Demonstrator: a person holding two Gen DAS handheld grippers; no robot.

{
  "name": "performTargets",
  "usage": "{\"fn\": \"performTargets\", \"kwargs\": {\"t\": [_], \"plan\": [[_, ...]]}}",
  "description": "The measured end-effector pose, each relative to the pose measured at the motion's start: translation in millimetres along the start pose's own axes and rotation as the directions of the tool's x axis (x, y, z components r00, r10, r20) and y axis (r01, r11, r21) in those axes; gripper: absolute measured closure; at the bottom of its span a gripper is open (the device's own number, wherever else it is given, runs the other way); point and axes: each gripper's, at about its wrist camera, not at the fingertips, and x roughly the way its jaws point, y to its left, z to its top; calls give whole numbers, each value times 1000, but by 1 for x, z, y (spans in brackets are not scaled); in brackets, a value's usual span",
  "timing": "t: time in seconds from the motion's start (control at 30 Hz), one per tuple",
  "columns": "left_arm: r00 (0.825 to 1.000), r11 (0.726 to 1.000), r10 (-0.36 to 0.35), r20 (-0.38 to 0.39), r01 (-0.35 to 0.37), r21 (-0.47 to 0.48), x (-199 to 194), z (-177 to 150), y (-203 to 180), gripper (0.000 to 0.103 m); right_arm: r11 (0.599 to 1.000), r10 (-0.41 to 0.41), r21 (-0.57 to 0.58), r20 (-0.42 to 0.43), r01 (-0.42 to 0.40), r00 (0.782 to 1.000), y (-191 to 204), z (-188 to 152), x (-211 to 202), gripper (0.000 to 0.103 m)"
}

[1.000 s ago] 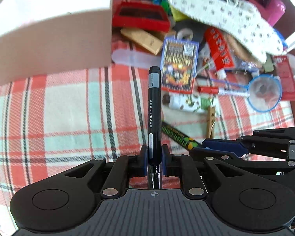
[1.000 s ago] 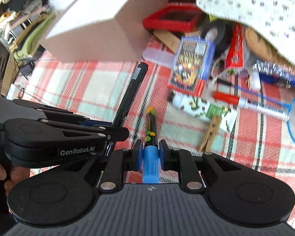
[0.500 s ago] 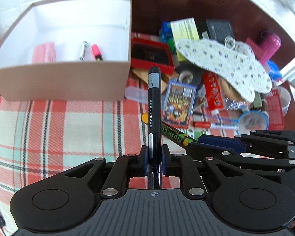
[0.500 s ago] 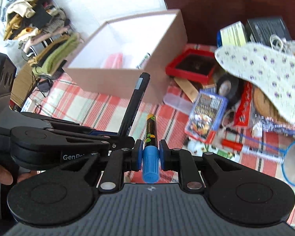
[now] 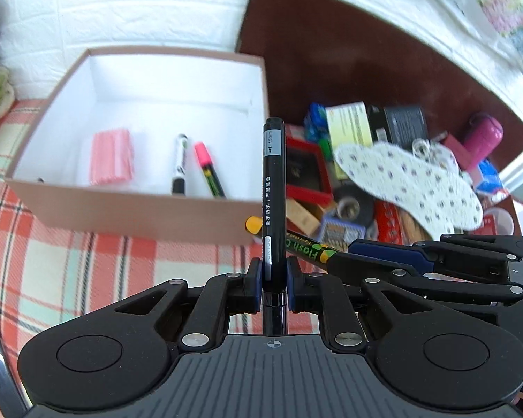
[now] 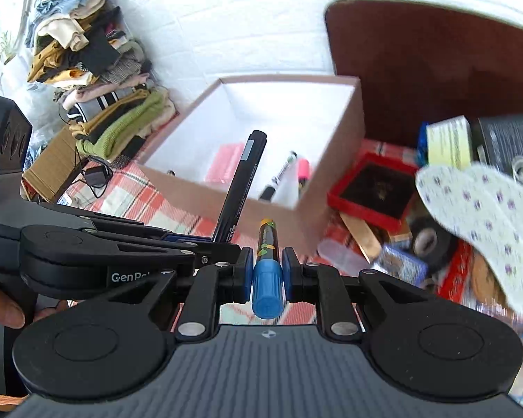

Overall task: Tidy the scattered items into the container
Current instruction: 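Lift both markers and carry them over the white box, then open both grippers to drop the markers into the box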

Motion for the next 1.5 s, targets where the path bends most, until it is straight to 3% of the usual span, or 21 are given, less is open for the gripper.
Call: {"fn": "performTargets", "kwargs": {"t": [0.43,0.8,0.83,0.87,0.9,0.93,1.0,1.1,1.23,1.5], "plan": [[997,999,11,75,-8,-37,0,62,52,94,994,-18,-104,40,22,999,27,71,34,83],[999,999,33,7,-33,-33,73,121,108,93,992,-81,-97,28,84,996,17,117,123,83],[1000,999,25,-7,-25,-33,82,124,112,74,991,-95,-95,24,97,995,15,118,132,83],[999,999,23,-25,-24,-40,92,127,116,70,990,-109,-93,20,110,994,12,119,142,82],[998,998,35,-45,-37,-52,101,128,120,59,988,-123,-91,16,123,992,9,120,152,82],[996,996,57,-66,-62,-64,110,129,124,39,987,-139,-84,1,138,990,6,119,160,82],[987,988,124,-98,-133,-85,123,127,133,16,985,-164,-54,-30,162,986,-5,118,171,76],[990,984,106,-93,-118,-131,132,124,147,10,987,-159,-32,-41,158,986,-18,112,174,38],[990,981,93,-106,-109,-159,140,122,151,5,991,-126,-52,-43,123,991,-21,107,174,27],[989,977,104,-103,-121,-174,125,116,151,5,993,-109,-51,-43,106,993,-15,104,164,23]]}}
